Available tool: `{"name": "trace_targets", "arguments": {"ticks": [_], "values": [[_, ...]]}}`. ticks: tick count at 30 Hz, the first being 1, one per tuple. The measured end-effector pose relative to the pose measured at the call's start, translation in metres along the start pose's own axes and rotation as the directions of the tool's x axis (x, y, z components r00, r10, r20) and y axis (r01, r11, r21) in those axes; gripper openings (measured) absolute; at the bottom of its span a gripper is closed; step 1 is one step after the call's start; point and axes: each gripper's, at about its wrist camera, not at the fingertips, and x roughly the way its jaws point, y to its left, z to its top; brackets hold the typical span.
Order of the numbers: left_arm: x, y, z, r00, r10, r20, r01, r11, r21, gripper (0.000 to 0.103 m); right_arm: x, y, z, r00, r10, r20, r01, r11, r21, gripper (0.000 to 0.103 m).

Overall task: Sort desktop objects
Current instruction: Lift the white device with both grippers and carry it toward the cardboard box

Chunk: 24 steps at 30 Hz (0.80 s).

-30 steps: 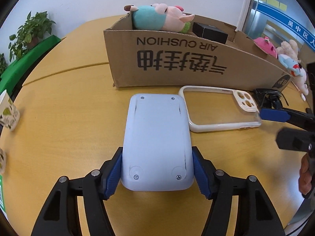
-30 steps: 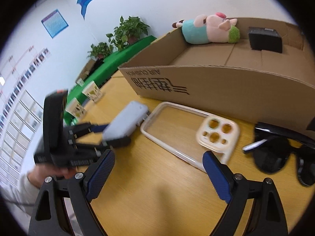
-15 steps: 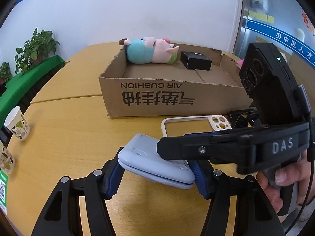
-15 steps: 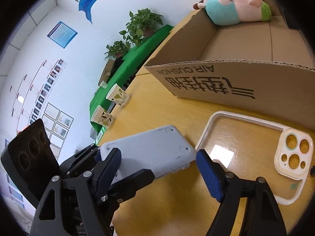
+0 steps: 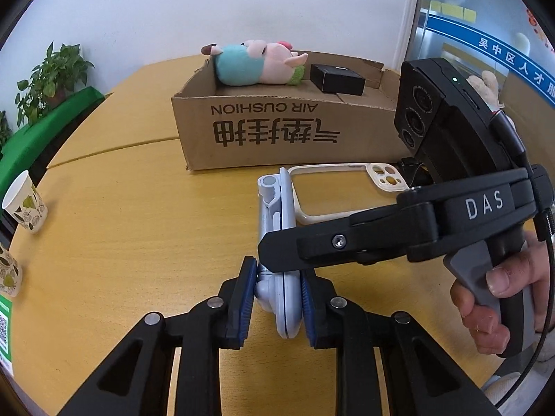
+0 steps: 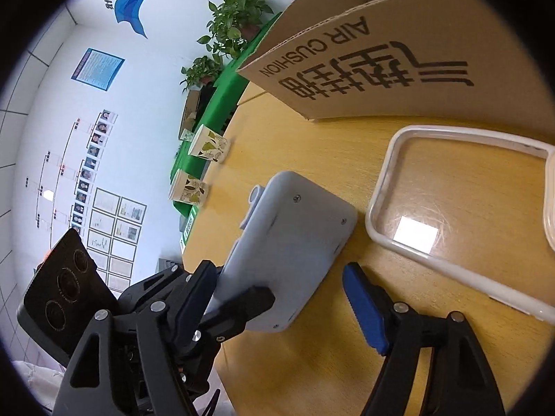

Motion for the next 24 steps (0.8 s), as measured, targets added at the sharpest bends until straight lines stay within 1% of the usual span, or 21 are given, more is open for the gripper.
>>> {"name": "trace_targets", "arguments": {"ticks": [4,6,7,10,11,13,15,19,22,24], "values": [[-0.002,-0.001,-0.001,1.000,-0.018,0.004,0.018,1.000,0.001,0.022,0.005,0.004,0.000,1.000,-0.015,0.006,0.015,1.000,-0.005,0.076],[-0.002,-0.005,-0.001,1.000,0.007,0.014,-0.007,1.000,0.020,0.021,0.004,0.005,0.000,1.000,-0.019,0.010,0.020,1.000,-0.023,0.075],[-0.002,-0.007,-0.002,1.000,0.016,0.018,-0.016,1.000,0.022,0.021,0.005,0.006,0.000,1.000,-0.025,0.015,0.026,0.999,-0.028,0.073],[-0.005,-0.007,0.002,0.999,0.006,0.037,-0.007,1.000,0.014,0.021,0.002,0.005,-0.002,0.999,-0.030,0.039,0.031,0.999,-0.017,0.070],[-0.007,-0.009,0.005,0.999,0.014,0.051,-0.015,1.000,0.023,0.021,-0.001,0.007,-0.002,0.998,-0.033,0.054,0.035,0.999,-0.023,0.070],[-0.012,-0.015,0.013,0.996,0.032,0.080,-0.036,0.999,0.041,0.021,-0.011,0.015,0.000,0.995,-0.046,0.089,0.051,0.998,-0.046,0.064],[-0.019,-0.018,0.027,0.993,0.026,0.116,-0.032,0.998,0.050,0.021,-0.025,0.027,0.005,0.988,-0.066,0.137,0.076,0.994,-0.073,0.062],[-0.029,-0.024,0.069,0.981,0.012,0.195,-0.028,0.997,0.077,0.021,-0.058,0.044,0.029,0.968,-0.087,0.237,0.116,0.987,-0.113,0.061],[-0.026,-0.026,0.114,0.969,-0.002,0.245,-0.024,0.994,0.103,0.021,-0.083,0.052,0.061,0.947,-0.106,0.303,0.153,0.979,-0.135,0.061],[-0.019,-0.022,0.142,0.965,-0.009,0.263,-0.020,0.994,0.108,0.021,-0.095,0.055,0.089,0.936,-0.120,0.332,0.178,0.972,-0.151,0.061]]}}
